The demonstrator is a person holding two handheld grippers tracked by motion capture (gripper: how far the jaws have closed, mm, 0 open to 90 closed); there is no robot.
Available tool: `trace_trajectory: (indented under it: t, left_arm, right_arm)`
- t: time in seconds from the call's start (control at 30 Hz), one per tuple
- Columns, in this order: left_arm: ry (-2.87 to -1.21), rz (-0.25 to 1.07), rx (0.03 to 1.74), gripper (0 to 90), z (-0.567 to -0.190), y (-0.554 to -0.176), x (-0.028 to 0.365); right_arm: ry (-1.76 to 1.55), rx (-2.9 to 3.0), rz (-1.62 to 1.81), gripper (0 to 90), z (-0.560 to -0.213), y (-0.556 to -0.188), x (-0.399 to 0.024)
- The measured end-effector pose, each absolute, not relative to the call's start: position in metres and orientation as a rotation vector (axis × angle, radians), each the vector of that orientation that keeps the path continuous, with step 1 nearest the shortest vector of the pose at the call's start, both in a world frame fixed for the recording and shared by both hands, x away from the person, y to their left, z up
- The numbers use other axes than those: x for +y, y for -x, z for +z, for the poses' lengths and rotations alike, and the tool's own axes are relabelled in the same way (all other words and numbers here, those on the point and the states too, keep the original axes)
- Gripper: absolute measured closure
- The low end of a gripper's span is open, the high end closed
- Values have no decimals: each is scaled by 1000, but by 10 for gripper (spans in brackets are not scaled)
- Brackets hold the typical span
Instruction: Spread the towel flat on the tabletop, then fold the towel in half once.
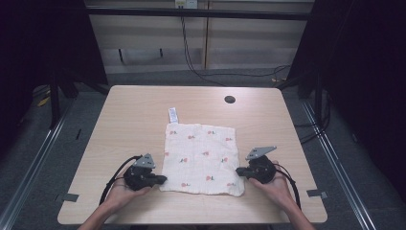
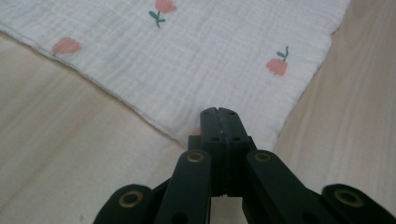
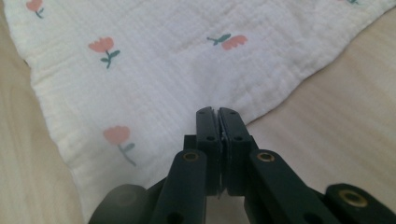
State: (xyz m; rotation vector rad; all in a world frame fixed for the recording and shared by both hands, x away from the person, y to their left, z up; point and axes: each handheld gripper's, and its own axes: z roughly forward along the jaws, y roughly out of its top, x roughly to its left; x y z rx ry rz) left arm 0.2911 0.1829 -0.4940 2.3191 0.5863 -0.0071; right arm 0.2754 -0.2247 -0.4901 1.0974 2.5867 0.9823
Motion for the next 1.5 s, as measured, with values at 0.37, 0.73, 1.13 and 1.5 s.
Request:
trace_trajectory:
  t: [0.37,0.73,1.13,1.5]
  left_arm:
    - [-2355,-90,551,900,-490,-260,187]
    - [-2235,-114,687,733,-487,-286,193]
    - [-2168,-115,731,705,-478,-323,175]
    - [-2213,-90,771,699,-498,-334,165]
  right_arm:
    - [-1067,2638,1014,858,-490,-247,-225]
    - [-1155,2512,1160,585,-472,-272,-235]
    - [-1180,2468,1228,593,-467,-316,-240]
    - [-1219,2415,1266,560,-469,-351,-244]
